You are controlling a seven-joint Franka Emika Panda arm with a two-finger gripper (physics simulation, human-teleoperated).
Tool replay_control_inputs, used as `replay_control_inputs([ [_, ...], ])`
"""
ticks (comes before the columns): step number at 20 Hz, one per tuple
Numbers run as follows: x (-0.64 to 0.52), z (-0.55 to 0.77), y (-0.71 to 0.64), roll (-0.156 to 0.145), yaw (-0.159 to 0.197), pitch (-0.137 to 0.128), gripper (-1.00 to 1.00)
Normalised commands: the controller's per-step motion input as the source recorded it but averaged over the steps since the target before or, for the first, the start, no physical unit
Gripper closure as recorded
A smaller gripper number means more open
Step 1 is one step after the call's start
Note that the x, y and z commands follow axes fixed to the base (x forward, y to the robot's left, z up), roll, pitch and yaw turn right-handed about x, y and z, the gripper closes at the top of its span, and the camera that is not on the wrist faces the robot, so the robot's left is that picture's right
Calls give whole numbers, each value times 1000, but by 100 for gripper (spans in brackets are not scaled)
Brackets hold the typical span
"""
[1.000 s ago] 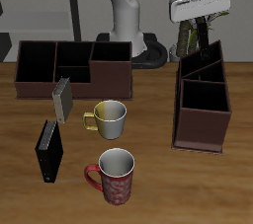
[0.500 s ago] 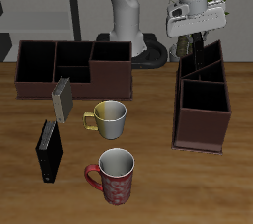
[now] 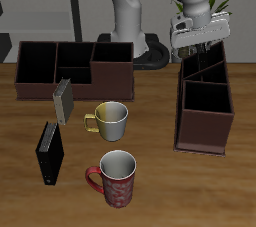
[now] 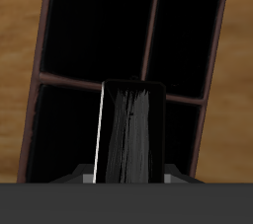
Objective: Place the left black book into the left desk caddy's left compartment
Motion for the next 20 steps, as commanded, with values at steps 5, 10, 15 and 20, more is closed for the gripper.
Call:
replay_control_inputs([
  [5,115,-222,-57,-39,-2,99,-100],
  [10,113,-86,-93,11,-19,50,-100],
  [15,63,44,-96,-15,-15,1,-100],
  [20,107,229,-221,-33,-34,-35,-100],
])
